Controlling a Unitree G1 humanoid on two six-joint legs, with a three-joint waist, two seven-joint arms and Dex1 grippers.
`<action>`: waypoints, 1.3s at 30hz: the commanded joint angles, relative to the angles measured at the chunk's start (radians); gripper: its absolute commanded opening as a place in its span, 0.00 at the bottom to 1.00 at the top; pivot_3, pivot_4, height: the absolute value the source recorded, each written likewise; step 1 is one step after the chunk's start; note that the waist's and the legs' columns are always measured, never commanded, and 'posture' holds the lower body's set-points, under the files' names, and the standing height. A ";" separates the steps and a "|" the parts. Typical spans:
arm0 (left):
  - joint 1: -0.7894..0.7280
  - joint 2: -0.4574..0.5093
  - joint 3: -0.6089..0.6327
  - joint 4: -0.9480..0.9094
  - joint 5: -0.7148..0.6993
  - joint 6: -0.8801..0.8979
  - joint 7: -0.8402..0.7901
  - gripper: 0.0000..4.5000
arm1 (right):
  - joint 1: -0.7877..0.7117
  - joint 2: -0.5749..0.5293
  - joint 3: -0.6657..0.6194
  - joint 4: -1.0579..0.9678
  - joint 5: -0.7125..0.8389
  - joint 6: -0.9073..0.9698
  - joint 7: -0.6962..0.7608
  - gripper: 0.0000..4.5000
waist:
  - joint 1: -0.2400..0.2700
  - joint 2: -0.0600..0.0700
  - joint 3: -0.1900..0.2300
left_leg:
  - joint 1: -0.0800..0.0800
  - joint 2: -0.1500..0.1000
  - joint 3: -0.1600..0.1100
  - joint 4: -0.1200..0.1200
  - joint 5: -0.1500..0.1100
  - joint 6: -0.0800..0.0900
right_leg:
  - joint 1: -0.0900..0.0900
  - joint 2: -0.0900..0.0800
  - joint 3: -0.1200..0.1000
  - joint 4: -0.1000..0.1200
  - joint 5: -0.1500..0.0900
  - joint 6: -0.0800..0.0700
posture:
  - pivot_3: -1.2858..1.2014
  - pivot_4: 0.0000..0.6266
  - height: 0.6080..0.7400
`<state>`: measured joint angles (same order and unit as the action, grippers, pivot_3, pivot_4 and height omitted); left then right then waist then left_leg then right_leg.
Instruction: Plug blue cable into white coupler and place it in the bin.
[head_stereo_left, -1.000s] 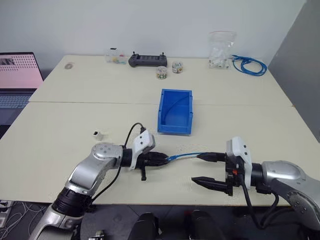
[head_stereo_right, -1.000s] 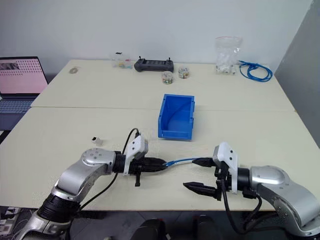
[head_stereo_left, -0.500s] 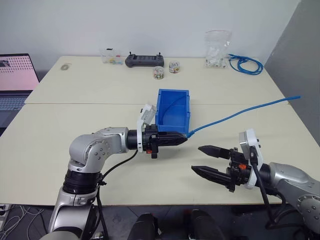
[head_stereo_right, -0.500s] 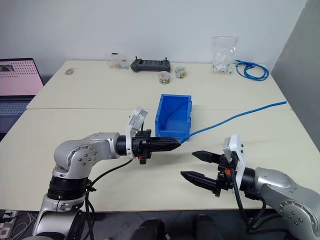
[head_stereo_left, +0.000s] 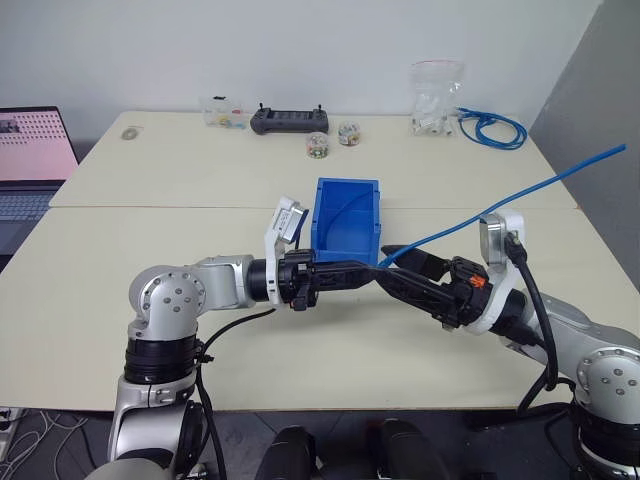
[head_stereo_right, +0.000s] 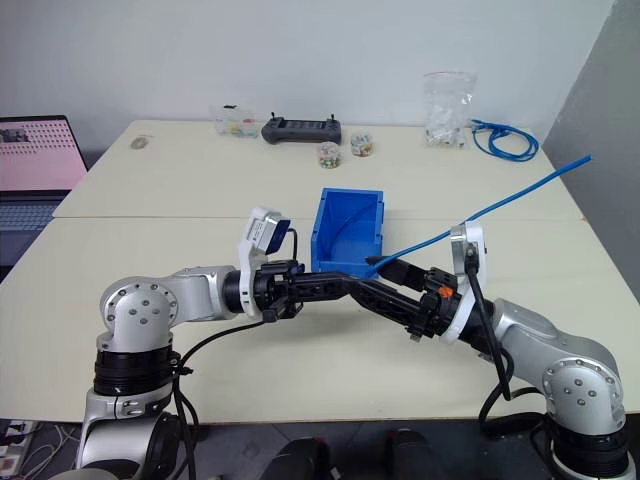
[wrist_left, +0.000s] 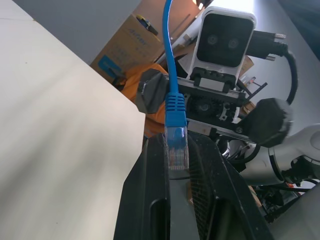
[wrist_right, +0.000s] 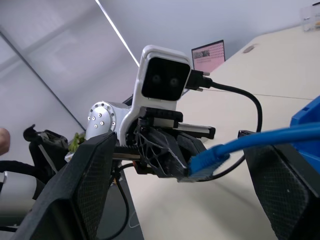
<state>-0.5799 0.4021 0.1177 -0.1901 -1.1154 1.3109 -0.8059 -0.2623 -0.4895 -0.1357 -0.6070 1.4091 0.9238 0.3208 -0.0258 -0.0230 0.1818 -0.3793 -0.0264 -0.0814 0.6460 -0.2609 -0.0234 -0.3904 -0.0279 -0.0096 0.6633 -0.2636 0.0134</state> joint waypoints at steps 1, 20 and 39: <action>-0.004 0.003 0.014 -0.030 -0.043 -0.003 0.011 0.05 | -0.018 0.002 0.010 -0.012 0.056 -0.023 -0.020 0.92 | 0.000 0.000 0.000 | 0.000 0.000 0.000 0.000 0.000 0.000 | 0.000 0.000 0.000 0.000 0.000 0.000 | 0.52 0.24 1.00; 0.031 0.056 -0.025 -0.041 -0.036 -0.053 -0.013 0.05 | -0.017 -0.046 0.029 -0.007 0.173 -0.034 -0.042 0.04 | 0.000 0.000 0.000 | 0.000 0.000 0.000 0.000 0.000 0.000 | 0.000 0.000 0.000 0.000 0.000 0.000 | 0.52 0.24 1.00; 0.037 0.057 0.002 -0.041 -0.087 -0.095 0.022 0.61 | -0.008 -0.092 0.024 0.016 0.123 -0.055 -0.030 0.04 | 0.000 0.000 0.000 | -0.001 0.000 0.000 -0.001 0.000 0.000 | -0.001 0.000 0.000 -0.001 0.000 0.000 | 0.52 0.24 1.00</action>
<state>-0.5418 0.4474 0.0875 -0.2153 -1.1772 1.2283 -0.7927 -0.2638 -0.5730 -0.0955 -0.5765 1.5387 0.8943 0.2741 -0.0255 -0.0229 0.1819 -0.3804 -0.0263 -0.0810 0.6455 -0.2609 -0.0233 -0.3913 -0.0279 -0.0094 0.6622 -0.2637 0.0134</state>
